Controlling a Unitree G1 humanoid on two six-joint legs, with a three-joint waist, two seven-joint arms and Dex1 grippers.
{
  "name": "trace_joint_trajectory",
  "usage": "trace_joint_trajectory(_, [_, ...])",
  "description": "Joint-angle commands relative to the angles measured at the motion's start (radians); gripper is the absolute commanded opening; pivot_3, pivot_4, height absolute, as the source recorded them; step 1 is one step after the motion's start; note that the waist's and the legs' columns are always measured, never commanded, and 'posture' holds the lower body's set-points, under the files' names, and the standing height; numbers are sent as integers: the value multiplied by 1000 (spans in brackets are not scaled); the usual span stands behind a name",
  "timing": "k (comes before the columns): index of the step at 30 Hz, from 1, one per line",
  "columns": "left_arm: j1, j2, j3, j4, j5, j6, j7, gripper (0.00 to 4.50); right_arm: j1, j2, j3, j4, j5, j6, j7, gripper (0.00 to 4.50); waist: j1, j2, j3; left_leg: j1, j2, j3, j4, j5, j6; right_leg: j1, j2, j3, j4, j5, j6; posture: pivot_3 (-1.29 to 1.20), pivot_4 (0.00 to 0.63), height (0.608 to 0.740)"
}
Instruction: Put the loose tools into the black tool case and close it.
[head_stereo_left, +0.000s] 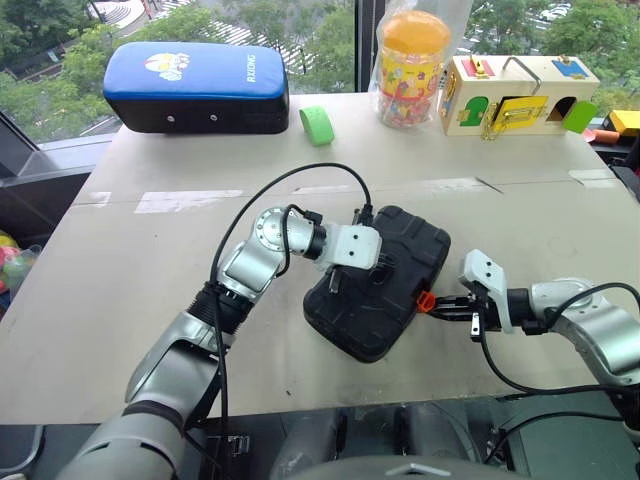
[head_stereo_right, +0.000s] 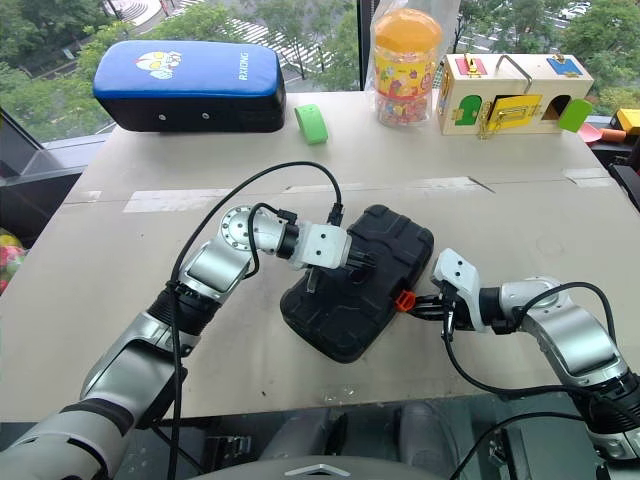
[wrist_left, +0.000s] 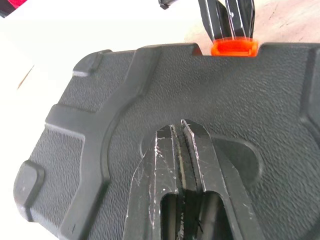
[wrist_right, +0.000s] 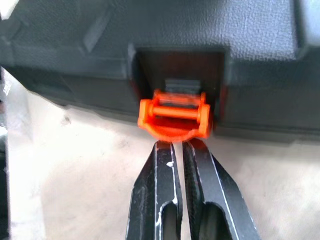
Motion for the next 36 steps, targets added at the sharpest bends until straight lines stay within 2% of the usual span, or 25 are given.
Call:
trace_joint_trajectory(1, [77, 6, -125, 124, 121, 12, -26, 87, -75, 38, -81, -156, 118, -42, 13, 0, 0, 0, 0, 0, 0, 0, 0, 0, 0, 0, 0, 0, 0, 0, 0, 0, 150, 735])
trace_joint_trajectory(13, [97, 15, -102, 95, 102, 47, -23, 87, -47, -4, -76, -155, 102, -72, 61, 0, 4, 4, -8, 1, 1, 0, -1, 0, 0, 0, 1, 1, -1, 0, 0, 0, 150, 735])
trace_joint_trajectory(17, [135, 48, -19, 15, 35, 165, -4, 87, 11, -78, -125, -143, 81, -154, 104, 0, 8, 1, -11, 1, 0, 0, -2, 0, 0, 1, 0, -1, -4, 0, 0, 0, 150, 735])
trace_joint_trajectory(18, [154, 81, 40, -33, -21, 241, -11, 354, 30, -107, -156, -138, 94, -160, 124, 0, 5, 1, -11, 0, 0, 0, -2, 0, 1, 0, 0, -1, -4, 0, 0, 0, 150, 735])
trace_joint_trajectory(20, [199, 169, 157, -131, -143, 396, -48, 849, 69, -166, -226, -126, 142, -157, 184, 493, -4, 1, -11, 0, 0, 1, -3, 0, 1, -2, 1, 1, -2, 0, 0, 0, 150, 735])
trace_joint_trajectory(22, [248, 267, 268, -227, -261, 532, -78, 1601, 103, -217, -296, -106, 193, -152, 251, 1113, -19, 2, -10, 0, 1, 0, -5, -2, 3, -4, 3, 3, -2, -1, 0, 0, 150, 735])
trace_joint_trajectory(26, [426, 509, 606, -413, -567, 873, -136, 3448, 119, -309, -448, 33, 259, -150, 360, 3045, -24, 4, 0, 0, 2, 1, -10, -2, 2, -8, 6, 9, -2, -1, 0, 0, 150, 735])
trace_joint_trajectory(28, [542, 586, 766, -479, -642, 975, -155, 4276, 102, -344, -495, 112, 274, -143, 397, 3899, -15, 3, 11, -1, 1, 1, -9, -1, 0, -9, 5, 9, -3, -1, 0, 0, 150, 735])
trace_joint_trajectory(29, [602, 606, 846, -515, -662, 1011, -152, 4500, 90, -362, -510, 143, 284, -129, 410, 4373, -3, 4, 13, -3, 1, 1, -8, -1, 0, -9, 4, 10, -3, 0, 0, 0, 150, 735])
trace_joint_trajectory(32, [777, 613, 1058, -618, -695, 1088, -144, 4500, 60, -403, -525, 213, 293, -116, 444, 4446, 17, 7, 15, -3, 0, 1, -8, -1, 1, -10, 2, 10, -5, 0, 0, 0, 150, 735])
trace_joint_trajectory(36, [848, 560, 1119, -719, -735, 1077, -77, 4500, 25, -396, -467, 225, 278, -134, 461, 4446, 34, 7, 15, -4, 0, 1, -10, -1, 0, -9, 1, 10, -6, -1, -1, 0, 150, 735])
